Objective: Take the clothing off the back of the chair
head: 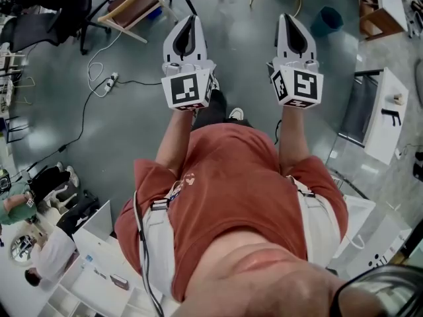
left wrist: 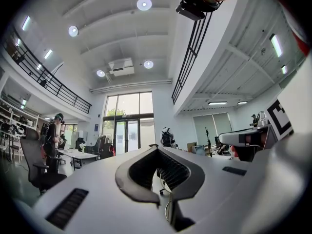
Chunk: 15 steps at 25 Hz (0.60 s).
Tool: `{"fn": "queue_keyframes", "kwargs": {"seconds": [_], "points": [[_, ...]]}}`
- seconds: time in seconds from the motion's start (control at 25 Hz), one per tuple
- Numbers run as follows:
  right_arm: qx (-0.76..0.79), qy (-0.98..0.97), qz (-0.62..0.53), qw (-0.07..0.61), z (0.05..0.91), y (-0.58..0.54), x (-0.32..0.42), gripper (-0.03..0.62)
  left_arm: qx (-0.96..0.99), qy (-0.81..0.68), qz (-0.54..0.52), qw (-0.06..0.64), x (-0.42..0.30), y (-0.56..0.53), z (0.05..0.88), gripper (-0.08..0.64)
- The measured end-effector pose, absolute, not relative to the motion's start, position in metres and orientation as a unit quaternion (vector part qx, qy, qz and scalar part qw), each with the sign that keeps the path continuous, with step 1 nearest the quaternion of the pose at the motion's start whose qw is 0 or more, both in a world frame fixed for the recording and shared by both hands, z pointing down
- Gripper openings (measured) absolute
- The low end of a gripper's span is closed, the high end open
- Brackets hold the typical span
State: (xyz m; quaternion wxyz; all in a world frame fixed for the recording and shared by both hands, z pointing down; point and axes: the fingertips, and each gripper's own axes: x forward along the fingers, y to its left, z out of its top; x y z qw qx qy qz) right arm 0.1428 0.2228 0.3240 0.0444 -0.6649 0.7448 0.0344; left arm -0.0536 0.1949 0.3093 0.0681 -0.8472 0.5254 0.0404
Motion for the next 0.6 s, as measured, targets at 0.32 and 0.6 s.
{"fn": "queue_keyframes", "kwargs": {"seconds": [0.32,0.6], "points": [[-0.653,0.755,0.042,0.031,0.326,0.158,0.135,0.021,-0.845,0.527,0.052,0.067,-0.059,0.134,0.312,0.014],[-0.641,0.765,0.065,0.004,0.316,0.076,0.102,0.021,-0.844,0.529,0.064,0.068,-0.088,0.055,0.302,0.014]]}}
